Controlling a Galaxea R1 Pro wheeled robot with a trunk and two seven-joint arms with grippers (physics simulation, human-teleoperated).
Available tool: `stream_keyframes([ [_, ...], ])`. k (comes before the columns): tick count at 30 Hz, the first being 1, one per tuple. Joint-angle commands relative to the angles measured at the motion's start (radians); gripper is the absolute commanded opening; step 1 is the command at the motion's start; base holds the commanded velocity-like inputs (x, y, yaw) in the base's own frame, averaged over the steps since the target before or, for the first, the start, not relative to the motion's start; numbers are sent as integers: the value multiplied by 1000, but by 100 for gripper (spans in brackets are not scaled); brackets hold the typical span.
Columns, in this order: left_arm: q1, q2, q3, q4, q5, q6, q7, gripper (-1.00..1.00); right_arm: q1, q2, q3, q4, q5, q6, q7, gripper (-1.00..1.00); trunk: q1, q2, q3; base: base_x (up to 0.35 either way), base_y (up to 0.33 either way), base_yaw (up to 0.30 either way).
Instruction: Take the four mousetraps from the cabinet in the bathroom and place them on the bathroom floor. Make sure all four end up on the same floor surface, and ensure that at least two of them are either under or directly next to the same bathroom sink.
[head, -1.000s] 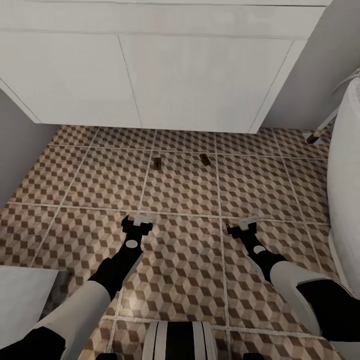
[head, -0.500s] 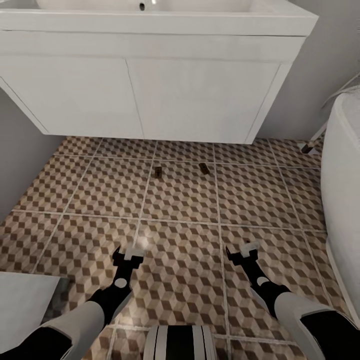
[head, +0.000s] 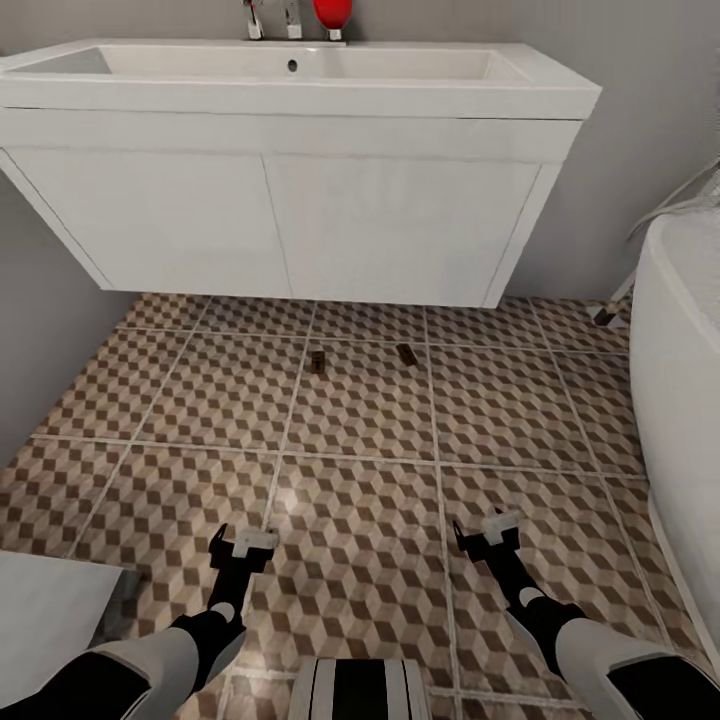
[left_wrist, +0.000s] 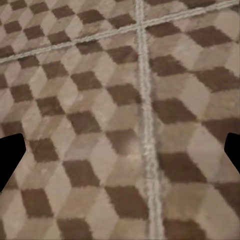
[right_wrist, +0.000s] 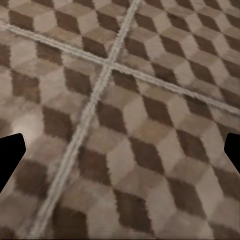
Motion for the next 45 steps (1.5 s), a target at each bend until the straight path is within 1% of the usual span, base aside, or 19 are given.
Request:
stream_keyframes([
  [1, 0, 0, -8, 8, -1, -12, 8, 100, 4, 0, 3, 1, 9, -4, -8, 100, -1, 0, 3, 0, 0, 0],
  [7, 21, 1, -8, 18, 0, -37, 7, 100, 22, 0, 3, 1, 9, -14, -9, 100, -3, 1, 27, 0, 0, 0],
  [13, 54, 2, -7, 21, 0, -82, 7, 100, 46, 1, 3, 1, 8, -26, -10, 100, -6, 3, 50, 0, 0, 0],
  [16, 74, 4, -6, 22, 1, -114, 7, 100, 68, 1, 3, 1, 8, -46, -10, 100, -7, 4, 61, 0, 0, 0],
  [22, 104, 11, -6, 23, 1, -134, 7, 100, 108, 0, 3, 2, 5, -72, -10, 100, -10, 5, 85, 0, 0, 0],
  [26, 131, 16, -6, 23, 1, -155, 6, 100, 136, -1, 3, 2, -4, -111, -11, 100, -12, 6, 100, 0, 0, 0],
  [30, 162, 22, -6, 24, 1, -183, 6, 100, 160, 0, 3, 2, -9, -139, -12, 100, -14, 7, 116, 0, 0, 0],
  [31, 178, 24, -6, 24, 2, -200, 6, 100, 170, 0, 3, 2, -11, -150, -12, 100, -14, 7, 119, 0, 0, 0],
  [34, 204, 26, -6, 24, 2, -227, 6, 100, 185, 0, 3, 2, -12, -171, -13, 100, -15, 8, 131, 0, 0, 0],
  [36, 239, 28, -6, 25, 2, -266, 8, 100, 209, 0, 3, 2, -14, -206, -14, 100, -16, 8, 139, 0, 0, 0],
  [40, 271, 34, -6, 25, 2, -303, 9, 100, 229, 0, 3, 2, -20, -236, -14, 100, -32, 36, 151, 0, 0, 0],
  [44, 304, 43, -6, 25, 2, -330, 9, 100, 249, 0, 3, 2, -34, -252, -14, 100, -47, 64, 164, 0, 0, 0],
  [45, 321, 46, -6, 25, 2, -339, 8, 100, 258, 0, 3, 2, -42, -258, -14, 100, -51, 71, 167, 0, 0, 0],
])
